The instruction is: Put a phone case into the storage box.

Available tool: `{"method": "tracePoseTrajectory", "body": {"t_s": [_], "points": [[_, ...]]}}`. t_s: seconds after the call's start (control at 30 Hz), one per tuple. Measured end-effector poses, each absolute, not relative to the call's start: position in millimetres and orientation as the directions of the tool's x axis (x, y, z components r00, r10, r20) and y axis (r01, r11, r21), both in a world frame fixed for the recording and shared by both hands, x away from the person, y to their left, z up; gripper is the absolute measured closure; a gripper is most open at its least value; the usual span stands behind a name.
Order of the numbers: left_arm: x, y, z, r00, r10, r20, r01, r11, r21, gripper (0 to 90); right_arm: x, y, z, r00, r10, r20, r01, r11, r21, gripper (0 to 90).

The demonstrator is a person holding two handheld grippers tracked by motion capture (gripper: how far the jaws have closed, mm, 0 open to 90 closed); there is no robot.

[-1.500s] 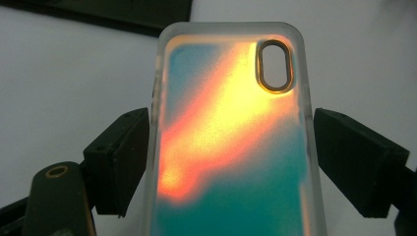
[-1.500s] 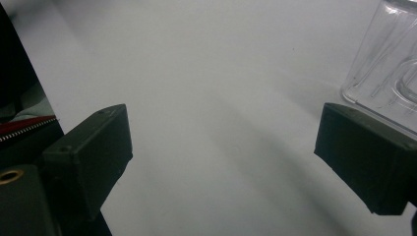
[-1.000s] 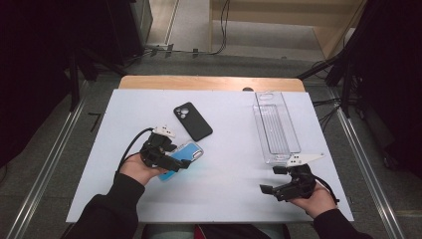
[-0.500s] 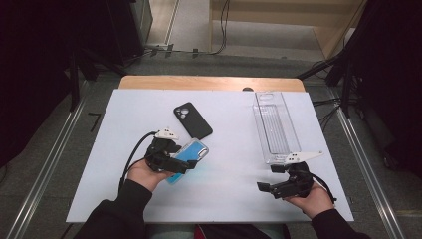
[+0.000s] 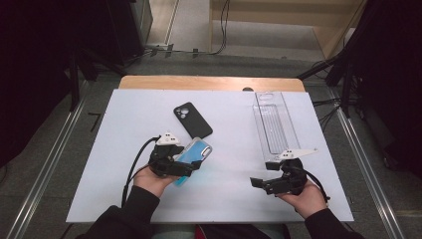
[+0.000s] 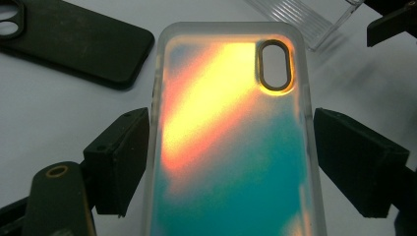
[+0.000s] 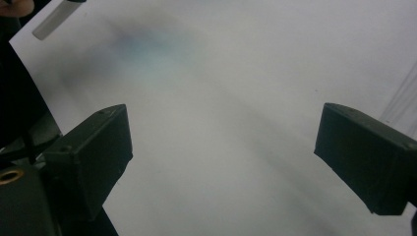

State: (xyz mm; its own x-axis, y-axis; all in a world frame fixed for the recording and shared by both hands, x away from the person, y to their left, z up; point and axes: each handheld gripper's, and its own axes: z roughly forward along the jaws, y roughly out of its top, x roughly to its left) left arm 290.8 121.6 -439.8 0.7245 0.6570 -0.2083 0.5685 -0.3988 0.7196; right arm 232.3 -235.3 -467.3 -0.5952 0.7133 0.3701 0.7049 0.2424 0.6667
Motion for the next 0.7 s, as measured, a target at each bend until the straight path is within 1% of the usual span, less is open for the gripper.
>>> {"method": "tracePoseTrajectory", "body": {"t_s": [0.17,0.33,0.6,0.7], "points": [[287,118,-444,0.729,0.66,-0.18,0.538,-0.392,0.746,17.0,235,-226,-465,-0.593,0.712,0.376,0.709,0.24,0.663,5.7],[285,117,-448,0.713,0.672,-0.198,0.541,-0.348,0.766,17.0,238,-218,-462,-0.593,0.708,0.383,0.708,0.232,0.667,5.7],[279,112,-455,0.713,0.686,-0.146,0.476,-0.322,0.818,17.0,245,-205,-457,-0.597,0.703,0.386,0.702,0.225,0.675,5.8],[278,111,-458,0.709,0.688,-0.151,0.467,-0.299,0.832,17.0,248,-200,-455,-0.593,0.702,0.394,0.705,0.217,0.676,6.2]]}}
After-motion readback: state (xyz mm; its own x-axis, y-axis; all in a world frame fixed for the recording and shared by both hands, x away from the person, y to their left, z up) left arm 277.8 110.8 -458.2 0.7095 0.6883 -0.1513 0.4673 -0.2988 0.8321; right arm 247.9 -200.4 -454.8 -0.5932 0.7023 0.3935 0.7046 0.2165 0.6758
